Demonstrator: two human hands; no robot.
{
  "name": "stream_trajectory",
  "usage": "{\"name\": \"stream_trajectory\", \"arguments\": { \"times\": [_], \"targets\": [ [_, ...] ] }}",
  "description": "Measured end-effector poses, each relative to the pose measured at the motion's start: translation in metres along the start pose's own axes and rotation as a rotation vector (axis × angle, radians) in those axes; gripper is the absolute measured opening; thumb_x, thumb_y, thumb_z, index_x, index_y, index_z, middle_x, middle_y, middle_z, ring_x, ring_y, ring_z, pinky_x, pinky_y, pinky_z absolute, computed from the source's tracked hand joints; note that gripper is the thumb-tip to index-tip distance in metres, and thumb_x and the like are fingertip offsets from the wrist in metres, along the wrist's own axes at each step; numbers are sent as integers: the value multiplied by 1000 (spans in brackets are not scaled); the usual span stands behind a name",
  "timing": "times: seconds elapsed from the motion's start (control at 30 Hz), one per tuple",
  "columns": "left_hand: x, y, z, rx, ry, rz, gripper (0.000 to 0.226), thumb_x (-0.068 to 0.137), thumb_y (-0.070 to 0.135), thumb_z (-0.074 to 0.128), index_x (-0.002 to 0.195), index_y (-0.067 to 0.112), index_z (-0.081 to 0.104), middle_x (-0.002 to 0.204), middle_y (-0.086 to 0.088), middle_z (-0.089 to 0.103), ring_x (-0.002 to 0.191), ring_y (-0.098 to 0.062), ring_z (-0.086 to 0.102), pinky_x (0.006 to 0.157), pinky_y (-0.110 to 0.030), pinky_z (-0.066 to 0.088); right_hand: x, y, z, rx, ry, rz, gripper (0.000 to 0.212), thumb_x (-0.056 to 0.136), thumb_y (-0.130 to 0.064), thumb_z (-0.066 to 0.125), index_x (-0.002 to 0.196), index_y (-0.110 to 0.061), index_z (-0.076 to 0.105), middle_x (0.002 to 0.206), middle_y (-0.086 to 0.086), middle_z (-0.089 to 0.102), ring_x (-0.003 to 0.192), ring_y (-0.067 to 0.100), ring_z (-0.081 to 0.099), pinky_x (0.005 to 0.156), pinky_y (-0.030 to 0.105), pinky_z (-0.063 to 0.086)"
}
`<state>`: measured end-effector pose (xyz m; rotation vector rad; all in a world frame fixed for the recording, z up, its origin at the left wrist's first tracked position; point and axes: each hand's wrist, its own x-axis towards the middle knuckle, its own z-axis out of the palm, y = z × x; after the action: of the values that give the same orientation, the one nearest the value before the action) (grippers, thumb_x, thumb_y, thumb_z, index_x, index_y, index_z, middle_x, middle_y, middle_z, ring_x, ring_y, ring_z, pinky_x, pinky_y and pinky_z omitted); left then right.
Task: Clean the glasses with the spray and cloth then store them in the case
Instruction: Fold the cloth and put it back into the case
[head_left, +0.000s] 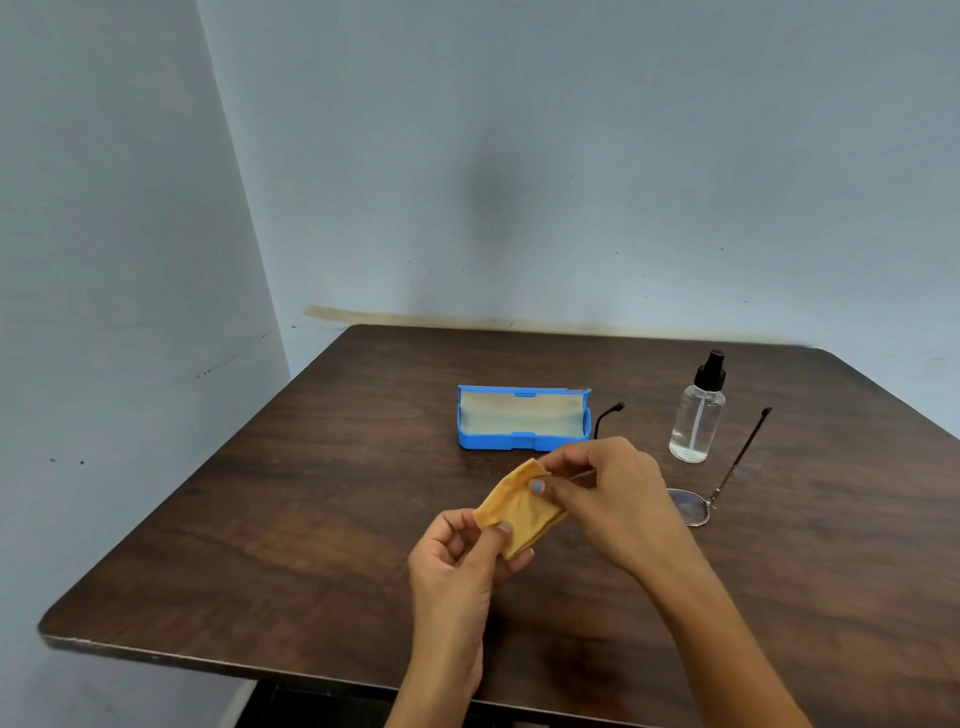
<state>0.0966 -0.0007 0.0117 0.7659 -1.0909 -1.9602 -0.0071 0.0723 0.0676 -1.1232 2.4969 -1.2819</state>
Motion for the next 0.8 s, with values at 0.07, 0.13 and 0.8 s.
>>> {"name": "stream_trajectory", "arguments": {
  "times": [0.07, 0.13, 0.8],
  "targets": [
    [-2, -1, 0, -42, 13, 39, 15, 80, -7, 61, 88, 5, 60, 84, -15, 68, 76, -20, 68, 56, -26, 56, 3, -6, -1, -8, -4, -26, 9, 78, -22, 73, 85, -29, 74, 72, -14, 66, 76, 3, 62, 80, 33, 54],
    [-2, -1, 0, -90, -11, 51, 26, 80, -8, 60, 97, 11, 64, 87, -12, 71, 79, -20, 69, 55, -26, 56, 6, -11, -2, -13, -6, -52, 13, 77, -21, 74, 88, -28, 74, 68, -13, 66, 75, 5, 64, 79, 35, 54],
    [-2, 2, -4, -236, -117, 21, 26, 75, 6, 61, 101, 7, 63, 86, -10, 74, 75, -20, 71, 54, -26, 57, 6, -16, 5, 109, -194, 197, 27, 76, -46, 72, 73, -19, 69, 64, -6, 66, 55, 7, 58, 64, 27, 56]
  ]
}}
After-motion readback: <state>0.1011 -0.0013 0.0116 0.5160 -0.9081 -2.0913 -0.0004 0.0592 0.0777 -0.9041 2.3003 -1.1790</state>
